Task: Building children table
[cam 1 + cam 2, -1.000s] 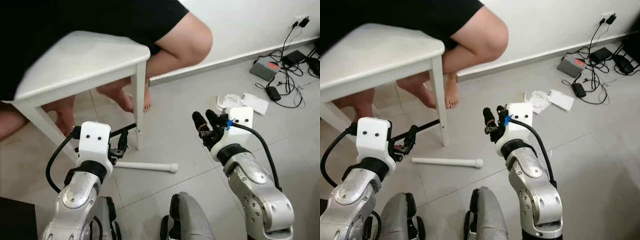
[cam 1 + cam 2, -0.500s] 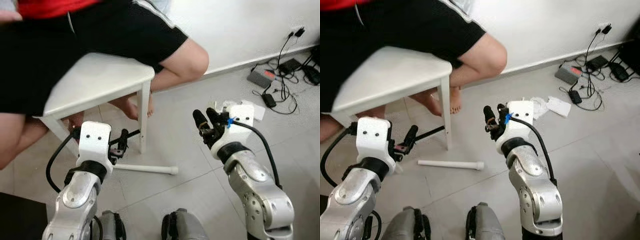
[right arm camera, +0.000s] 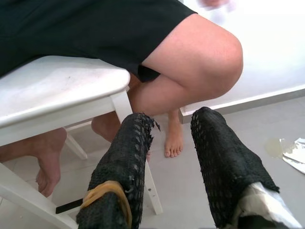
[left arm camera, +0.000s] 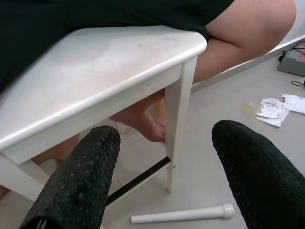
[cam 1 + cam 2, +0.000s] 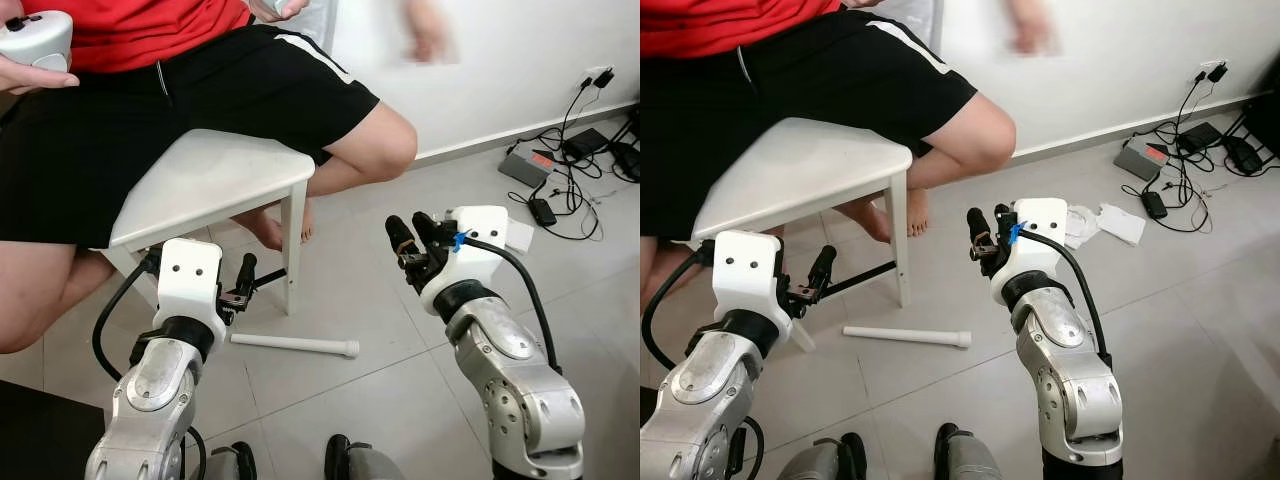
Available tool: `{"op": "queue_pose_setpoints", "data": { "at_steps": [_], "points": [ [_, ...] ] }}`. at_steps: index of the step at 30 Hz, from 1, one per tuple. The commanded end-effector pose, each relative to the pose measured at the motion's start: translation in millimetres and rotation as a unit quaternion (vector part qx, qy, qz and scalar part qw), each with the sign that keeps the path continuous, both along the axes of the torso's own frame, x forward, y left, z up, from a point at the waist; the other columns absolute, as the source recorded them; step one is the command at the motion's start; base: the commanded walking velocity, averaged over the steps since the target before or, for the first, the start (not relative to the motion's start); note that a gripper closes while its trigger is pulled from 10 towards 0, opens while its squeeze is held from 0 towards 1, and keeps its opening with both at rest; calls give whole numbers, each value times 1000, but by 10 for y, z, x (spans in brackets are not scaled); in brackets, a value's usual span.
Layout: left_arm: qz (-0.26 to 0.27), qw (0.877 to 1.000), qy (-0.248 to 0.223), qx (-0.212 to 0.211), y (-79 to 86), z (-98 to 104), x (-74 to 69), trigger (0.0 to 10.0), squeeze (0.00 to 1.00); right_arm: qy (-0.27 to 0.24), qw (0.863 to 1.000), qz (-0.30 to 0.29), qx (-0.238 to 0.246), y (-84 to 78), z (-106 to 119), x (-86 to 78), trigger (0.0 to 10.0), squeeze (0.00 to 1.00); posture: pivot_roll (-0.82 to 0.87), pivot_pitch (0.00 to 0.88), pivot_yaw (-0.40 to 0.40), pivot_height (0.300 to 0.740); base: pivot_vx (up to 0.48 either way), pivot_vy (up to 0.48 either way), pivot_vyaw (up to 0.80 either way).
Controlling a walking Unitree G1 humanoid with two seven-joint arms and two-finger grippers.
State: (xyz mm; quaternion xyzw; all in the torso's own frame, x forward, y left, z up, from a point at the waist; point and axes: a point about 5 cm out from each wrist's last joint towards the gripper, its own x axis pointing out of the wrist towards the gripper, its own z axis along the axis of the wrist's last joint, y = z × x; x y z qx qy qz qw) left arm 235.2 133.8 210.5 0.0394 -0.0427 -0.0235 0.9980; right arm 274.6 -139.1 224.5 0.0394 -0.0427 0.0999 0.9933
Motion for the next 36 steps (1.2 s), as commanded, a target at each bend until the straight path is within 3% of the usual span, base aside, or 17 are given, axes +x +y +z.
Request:
{"op": "queue_pose_setpoints", "data": {
  "at_steps": [1, 10, 28, 36],
  "points": [
    [-2, 1000, 4, -3, -11, -22, -8, 10000, 0, 3, 1000, -6, 6, -30, -33, -7, 10000, 0, 40, 234, -93, 740, 0, 0, 0],
    [-5, 1000, 4, -3, -13, -31, -3, 10000, 0, 22, 999, -38, 0, -78, -114, 12, 10000, 0, 40, 221, -89, 740, 0, 0, -89],
    [-9, 1000, 9, -1, -19, -92, 1, 10000, 0, 31, 999, -23, 4, -70, -176, -9, 10000, 0, 33, 202, -89, 740, 0, 0, -800],
    [-8, 999, 37, 2, 32, -266, -88, 10000, 0, 47, 999, 4, -13, -34, -414, -144, 10000, 0, 36, 204, -88, 740, 0, 0, -800]
  ]
}}
